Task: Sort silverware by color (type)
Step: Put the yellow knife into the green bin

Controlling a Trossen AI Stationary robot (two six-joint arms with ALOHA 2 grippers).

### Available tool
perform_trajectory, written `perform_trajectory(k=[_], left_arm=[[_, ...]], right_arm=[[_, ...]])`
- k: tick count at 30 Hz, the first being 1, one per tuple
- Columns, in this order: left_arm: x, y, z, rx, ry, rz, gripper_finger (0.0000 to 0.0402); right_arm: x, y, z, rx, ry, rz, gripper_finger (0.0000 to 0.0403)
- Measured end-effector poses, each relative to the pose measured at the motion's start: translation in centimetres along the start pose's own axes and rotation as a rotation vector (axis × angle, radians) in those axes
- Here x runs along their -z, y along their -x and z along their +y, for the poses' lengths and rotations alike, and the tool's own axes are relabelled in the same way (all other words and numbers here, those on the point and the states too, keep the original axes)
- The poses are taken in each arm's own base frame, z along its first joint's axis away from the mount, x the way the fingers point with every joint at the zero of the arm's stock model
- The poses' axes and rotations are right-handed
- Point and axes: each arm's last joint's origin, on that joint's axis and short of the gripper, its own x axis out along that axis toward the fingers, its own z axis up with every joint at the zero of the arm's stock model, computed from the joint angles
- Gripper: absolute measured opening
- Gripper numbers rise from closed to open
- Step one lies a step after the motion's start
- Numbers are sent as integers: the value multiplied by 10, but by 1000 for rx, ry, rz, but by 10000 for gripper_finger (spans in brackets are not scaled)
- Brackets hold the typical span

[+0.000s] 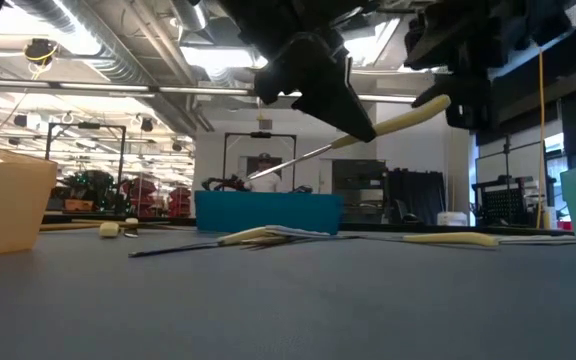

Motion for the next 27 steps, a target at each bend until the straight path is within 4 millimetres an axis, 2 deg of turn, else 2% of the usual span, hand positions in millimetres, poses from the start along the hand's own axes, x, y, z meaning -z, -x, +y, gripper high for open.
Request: perform_trajectory(k=[9, 22, 27], left_arm=[[0, 0, 0, -1, 0, 0, 50], [0, 0, 0, -2, -2, 1, 50], [0, 0, 0, -2, -2, 1, 50]], right_arm=[[1, -16, -8, 45, -13, 30, 179], [4, -25, -12, 28, -25, 125, 179], [4, -25, -12, 26, -24, 124, 156]])
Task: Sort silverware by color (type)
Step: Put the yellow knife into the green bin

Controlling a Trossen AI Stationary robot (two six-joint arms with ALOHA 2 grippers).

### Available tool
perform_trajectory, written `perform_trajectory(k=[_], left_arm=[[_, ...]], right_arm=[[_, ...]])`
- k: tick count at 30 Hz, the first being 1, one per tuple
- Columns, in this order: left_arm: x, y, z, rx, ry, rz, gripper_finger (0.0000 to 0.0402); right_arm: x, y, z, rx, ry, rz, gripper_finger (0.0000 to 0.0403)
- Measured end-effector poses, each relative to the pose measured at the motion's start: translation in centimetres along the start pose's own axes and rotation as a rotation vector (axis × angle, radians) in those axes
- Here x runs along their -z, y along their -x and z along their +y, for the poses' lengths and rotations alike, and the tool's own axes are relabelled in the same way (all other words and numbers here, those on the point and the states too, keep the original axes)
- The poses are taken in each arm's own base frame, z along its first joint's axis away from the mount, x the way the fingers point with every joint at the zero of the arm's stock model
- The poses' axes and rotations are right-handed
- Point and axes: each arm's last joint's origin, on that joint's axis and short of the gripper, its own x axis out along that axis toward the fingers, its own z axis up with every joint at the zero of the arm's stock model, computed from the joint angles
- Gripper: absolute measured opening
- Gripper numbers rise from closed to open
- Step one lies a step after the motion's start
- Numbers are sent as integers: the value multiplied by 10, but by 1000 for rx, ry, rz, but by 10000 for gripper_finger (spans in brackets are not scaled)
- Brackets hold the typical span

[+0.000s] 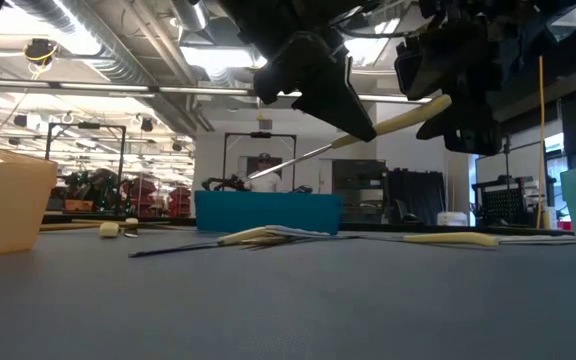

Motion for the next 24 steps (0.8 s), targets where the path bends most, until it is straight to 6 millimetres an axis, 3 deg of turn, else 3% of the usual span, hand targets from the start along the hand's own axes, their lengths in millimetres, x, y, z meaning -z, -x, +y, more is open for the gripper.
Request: perform_trajectory(k=[13, 24], left_arm=[[0, 1, 0, -8, -1, 2, 61], [-1, 1, 1, -7, 3, -3, 85]], right_arm=[[1, 0, -2, 14, -4, 4, 22], [-1, 0, 1, -4, 14, -8, 17]])
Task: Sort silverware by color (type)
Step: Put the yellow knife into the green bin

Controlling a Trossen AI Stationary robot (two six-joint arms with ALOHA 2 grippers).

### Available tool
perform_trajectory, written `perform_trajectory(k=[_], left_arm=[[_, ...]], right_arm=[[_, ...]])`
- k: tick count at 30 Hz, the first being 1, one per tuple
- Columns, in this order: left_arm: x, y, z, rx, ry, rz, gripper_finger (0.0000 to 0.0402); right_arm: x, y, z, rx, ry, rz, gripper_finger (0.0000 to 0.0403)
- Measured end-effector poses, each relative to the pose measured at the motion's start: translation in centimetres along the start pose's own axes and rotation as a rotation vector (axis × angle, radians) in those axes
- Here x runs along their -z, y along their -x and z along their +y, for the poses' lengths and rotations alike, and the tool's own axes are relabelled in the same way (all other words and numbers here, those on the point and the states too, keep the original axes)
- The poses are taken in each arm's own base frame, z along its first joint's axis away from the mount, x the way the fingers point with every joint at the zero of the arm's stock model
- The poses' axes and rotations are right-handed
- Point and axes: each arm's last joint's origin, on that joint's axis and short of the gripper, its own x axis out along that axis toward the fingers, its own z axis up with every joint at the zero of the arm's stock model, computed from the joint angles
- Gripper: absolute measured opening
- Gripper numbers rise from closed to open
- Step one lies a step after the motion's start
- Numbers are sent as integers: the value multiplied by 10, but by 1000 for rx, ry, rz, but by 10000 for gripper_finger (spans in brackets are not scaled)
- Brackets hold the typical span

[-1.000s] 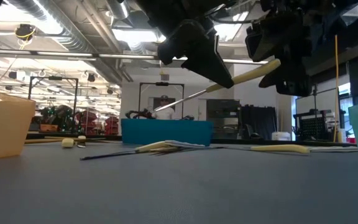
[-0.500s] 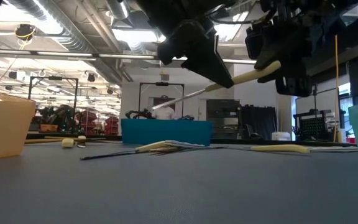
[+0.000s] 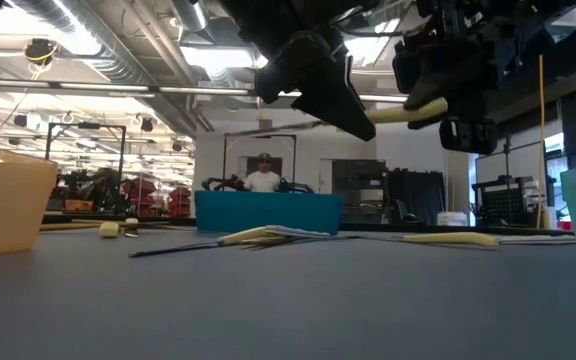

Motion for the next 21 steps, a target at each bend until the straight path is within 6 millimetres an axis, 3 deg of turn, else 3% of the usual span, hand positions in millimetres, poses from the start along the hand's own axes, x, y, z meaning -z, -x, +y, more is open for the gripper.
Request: perform_trajectory(k=[11, 21], left_arm=[[0, 0, -1, 2, -1, -2, 84], [-3, 6, -17, -11, -40, 19, 85]], right_arm=[[1, 0, -1, 1, -4, 22, 16], [7, 1, -6, 19, -32, 126, 16]])
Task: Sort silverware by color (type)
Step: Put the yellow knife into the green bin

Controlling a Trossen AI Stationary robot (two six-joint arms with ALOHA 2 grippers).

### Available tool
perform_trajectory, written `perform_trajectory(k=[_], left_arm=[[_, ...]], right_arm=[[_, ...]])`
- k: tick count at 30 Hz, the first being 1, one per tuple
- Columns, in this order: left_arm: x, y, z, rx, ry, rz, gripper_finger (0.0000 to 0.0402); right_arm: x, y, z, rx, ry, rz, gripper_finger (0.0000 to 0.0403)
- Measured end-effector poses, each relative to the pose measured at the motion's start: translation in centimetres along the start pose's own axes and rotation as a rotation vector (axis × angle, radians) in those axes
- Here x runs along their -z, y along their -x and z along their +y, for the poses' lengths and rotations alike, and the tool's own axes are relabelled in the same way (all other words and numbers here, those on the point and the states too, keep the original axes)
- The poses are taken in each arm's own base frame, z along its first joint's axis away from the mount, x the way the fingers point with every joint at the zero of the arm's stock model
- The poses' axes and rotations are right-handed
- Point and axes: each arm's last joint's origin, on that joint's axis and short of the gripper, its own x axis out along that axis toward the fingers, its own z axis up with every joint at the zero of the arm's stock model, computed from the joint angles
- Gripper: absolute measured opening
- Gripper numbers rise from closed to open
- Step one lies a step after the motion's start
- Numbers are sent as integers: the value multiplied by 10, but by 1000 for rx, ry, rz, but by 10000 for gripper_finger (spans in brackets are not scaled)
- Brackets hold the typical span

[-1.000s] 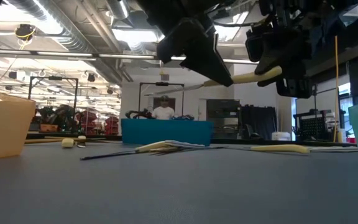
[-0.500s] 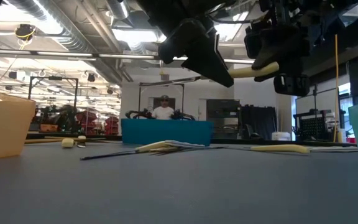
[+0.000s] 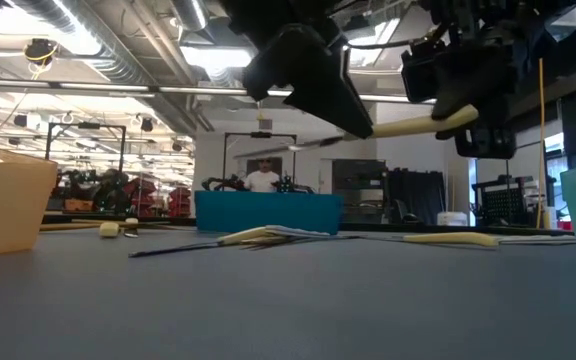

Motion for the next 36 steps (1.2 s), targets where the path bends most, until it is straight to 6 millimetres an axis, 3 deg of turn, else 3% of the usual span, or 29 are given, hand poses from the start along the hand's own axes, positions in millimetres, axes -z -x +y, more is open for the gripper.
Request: perform_trajectory(k=[11, 19, 25, 36], left_arm=[[-2, 9, -16, 22, -36, 17, 85], [-4, 29, -4, -10, 39, 31, 85], [0, 38, -1, 0, 88, 71, 85], [6, 46, -3, 15, 163, 135, 85]], right_arm=[[5, 7, 1, -21, 19, 54, 16], [19, 30, -1, 36, -15, 100, 16], [31, 53, 5, -39, -1, 159, 18], [88, 74, 34, -182, 157, 332, 24]])
